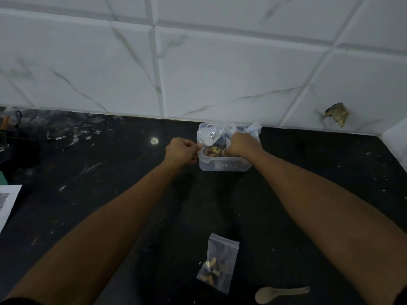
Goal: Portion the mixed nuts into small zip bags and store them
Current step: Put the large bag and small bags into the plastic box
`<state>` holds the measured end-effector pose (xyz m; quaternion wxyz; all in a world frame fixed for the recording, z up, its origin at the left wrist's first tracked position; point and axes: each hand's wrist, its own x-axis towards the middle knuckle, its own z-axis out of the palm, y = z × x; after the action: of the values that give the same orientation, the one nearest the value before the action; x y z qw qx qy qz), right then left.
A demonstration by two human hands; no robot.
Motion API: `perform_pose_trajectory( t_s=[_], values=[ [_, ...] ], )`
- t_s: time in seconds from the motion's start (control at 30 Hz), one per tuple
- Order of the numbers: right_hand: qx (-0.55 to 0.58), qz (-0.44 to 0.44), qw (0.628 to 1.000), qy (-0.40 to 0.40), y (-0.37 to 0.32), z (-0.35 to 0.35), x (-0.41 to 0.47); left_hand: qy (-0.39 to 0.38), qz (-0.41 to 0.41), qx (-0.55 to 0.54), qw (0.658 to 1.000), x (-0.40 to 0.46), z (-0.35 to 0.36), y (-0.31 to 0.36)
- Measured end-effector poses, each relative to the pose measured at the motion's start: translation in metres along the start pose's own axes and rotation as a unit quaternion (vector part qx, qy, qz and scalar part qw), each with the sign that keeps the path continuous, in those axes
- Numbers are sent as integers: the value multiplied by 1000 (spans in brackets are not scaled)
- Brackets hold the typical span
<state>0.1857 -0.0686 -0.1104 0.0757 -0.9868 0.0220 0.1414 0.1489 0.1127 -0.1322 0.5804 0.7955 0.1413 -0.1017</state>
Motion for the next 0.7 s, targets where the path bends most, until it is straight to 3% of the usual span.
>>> perform_pose_trajectory(
  t_s=[0.17, 0.23, 0.27, 0.33, 0.37, 0.47, 0.7],
  values=[
    [-82, -86, 975, 186, -9, -37, -60, 6, -23, 23, 999, -18, -8, -12],
    [-53, -129, 985, 100, -2, -28, -96, -72, -52, 71, 993, -38, -10, -25],
    [-31, -141, 989, -4, 4, -18, -113, -129, -75, 100, 984, -49, -9, -34],
    [-6, -138, 964, -229, 16, 9, -141, -232, -129, 142, 954, -76, -6, -53],
    [-10, -137, 947, -292, 22, 24, -153, -268, -149, 150, 940, -90, -4, -62],
    [17, -126, 939, -319, 38, 62, -174, -303, -166, 130, 929, -125, 5, -82],
    [81, -81, 944, -308, 40, 86, -183, -285, -132, 135, 940, -151, 27, -98]
  ],
)
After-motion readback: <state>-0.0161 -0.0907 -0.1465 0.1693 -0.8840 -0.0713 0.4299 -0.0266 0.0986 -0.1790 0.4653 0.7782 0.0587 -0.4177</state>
